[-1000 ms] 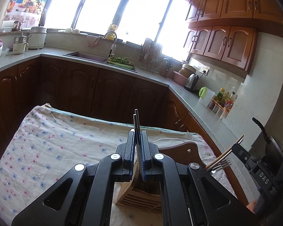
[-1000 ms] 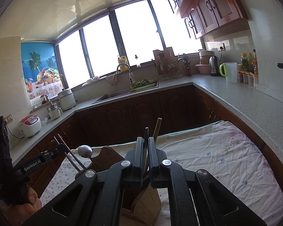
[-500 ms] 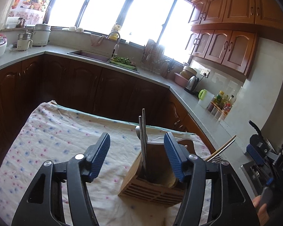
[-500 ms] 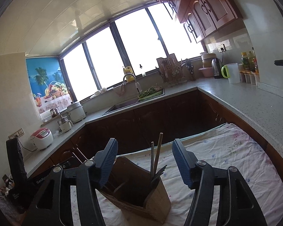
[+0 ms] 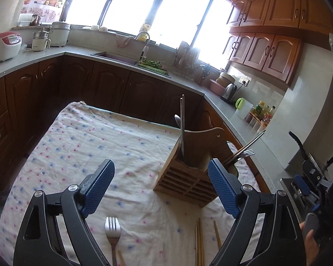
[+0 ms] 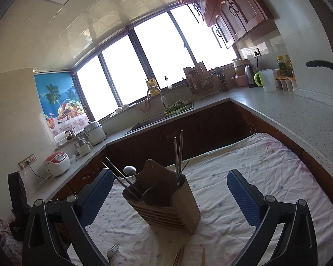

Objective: Organize utensils
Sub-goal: 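Move both open tools back down to the remaining chopsticks on the cloth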

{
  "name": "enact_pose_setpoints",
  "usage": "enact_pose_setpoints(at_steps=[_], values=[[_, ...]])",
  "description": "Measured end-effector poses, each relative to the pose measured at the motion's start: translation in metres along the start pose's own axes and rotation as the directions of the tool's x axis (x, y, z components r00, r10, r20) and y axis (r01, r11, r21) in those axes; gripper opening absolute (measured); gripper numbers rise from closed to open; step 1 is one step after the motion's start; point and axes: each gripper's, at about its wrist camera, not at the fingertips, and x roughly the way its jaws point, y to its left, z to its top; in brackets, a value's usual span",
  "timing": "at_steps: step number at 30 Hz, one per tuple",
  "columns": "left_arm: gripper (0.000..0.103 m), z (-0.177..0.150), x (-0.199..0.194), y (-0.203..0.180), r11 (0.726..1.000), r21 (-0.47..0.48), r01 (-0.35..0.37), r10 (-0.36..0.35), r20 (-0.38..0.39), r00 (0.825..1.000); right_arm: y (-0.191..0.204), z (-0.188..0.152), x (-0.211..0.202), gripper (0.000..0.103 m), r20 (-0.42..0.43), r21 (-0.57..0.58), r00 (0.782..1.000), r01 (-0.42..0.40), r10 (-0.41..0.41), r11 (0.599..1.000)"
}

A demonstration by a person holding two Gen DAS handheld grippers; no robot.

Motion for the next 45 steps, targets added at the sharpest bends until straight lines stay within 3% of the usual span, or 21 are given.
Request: enact_pose_setpoints(at_steps=[18,40,42,45], values=[[0.088,-0.077,-0.028,0.02,0.999,0.009,-0.049,0.049,-0.142,0.989,-0.027,-0.059,-0.045,0.103,-0.123,0.061,0.991,0.065,-0.057,0.996],[0.088,-0.111,0.003,-0.006,0.996,0.086,-0.013,0.037,-0.285,0.958,-0.036,-0.093,-0.013,0.102,-0.272,0.041,0.959,0.096,-0.081,0.995],[0.088,-0.115,0.01,-0.011,0.995,0.096,-0.003,0.033,-0.31,0.95,-0.038,-0.095,-0.008,0.097,-0.291,0.034,0.953,0.105,-0.09,0.994],[0.088,-0.121,0.023,-0.024,0.992,0.127,0.012,0.033,-0.343,0.939,-0.045,-0.098,-0.003,0.081,-0.308,0.046,0.946,0.125,-0.104,0.991]])
